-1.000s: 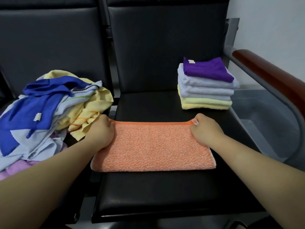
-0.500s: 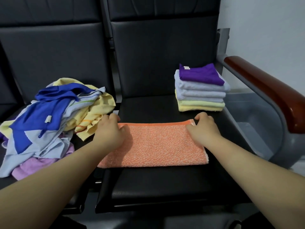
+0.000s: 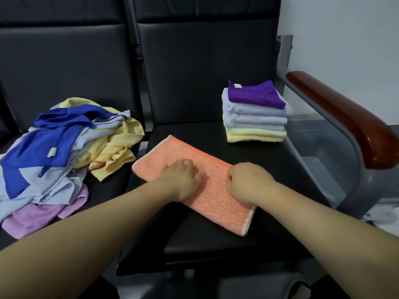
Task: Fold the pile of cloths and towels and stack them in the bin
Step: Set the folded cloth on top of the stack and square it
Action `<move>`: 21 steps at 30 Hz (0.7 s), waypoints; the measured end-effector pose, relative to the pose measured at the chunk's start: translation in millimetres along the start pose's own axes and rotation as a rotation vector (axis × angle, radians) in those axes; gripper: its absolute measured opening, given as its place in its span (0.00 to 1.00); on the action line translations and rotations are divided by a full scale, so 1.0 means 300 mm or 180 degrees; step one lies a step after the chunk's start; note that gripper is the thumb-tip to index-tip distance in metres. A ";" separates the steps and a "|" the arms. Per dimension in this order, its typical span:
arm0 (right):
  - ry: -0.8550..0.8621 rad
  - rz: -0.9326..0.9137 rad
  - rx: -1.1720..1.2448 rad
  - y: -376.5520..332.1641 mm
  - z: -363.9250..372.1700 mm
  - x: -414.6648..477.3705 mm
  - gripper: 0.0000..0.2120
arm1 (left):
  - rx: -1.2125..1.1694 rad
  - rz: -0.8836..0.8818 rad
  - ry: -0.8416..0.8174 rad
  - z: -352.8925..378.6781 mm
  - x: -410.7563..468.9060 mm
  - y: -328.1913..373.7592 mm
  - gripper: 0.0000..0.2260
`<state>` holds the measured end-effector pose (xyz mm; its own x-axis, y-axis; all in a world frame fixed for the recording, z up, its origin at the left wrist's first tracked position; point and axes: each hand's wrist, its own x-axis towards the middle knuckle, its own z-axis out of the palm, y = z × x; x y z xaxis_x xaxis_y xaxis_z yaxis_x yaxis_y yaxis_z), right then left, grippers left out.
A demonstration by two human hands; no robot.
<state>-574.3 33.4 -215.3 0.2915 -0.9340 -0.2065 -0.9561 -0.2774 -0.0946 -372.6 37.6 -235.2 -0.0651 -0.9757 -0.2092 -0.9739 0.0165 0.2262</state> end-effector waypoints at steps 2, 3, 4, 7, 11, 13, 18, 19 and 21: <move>-0.0164 -0.0151 0.0147 -0.017 -0.005 -0.028 0.12 | 0.0212 0.0240 -0.0015 0.009 0.037 0.000 0.28; -0.0203 -0.0267 0.0215 -0.025 -0.002 -0.044 0.13 | 0.0301 0.0353 -0.0009 0.010 0.054 0.002 0.29; -0.0192 -0.0401 0.0235 -0.032 0.002 -0.056 0.13 | 0.0382 0.0429 -0.0017 0.008 0.066 0.003 0.29; -0.0100 -0.0634 0.0257 -0.030 0.022 -0.068 0.11 | 0.0490 0.0482 -0.0029 0.016 0.066 0.002 0.27; -0.0058 -0.0755 0.0493 -0.001 0.035 -0.049 0.07 | 0.0433 0.0183 0.0233 0.026 0.010 -0.021 0.26; -0.0001 -0.0820 0.0542 0.004 0.033 -0.046 0.05 | 0.0176 0.0022 0.0275 0.015 -0.034 -0.056 0.26; 0.0222 -0.1033 0.0580 0.001 0.034 -0.043 0.02 | -0.1335 0.0254 -0.0245 -0.014 -0.156 -0.113 0.33; 0.0235 -0.1062 0.0578 0.000 0.039 -0.045 0.03 | -0.1658 0.0315 -0.0336 -0.015 -0.178 -0.109 0.33; 0.0165 -0.1105 0.0577 -0.005 0.046 -0.055 0.05 | -0.2573 0.0358 -0.0648 -0.010 -0.216 -0.089 0.28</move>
<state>-577.3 52.3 -225.3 0.5901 -0.8031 -0.0831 -0.7786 -0.5388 -0.3217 -341.7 99.7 -224.8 -0.2658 -0.9179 -0.2947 -0.5089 -0.1260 0.8516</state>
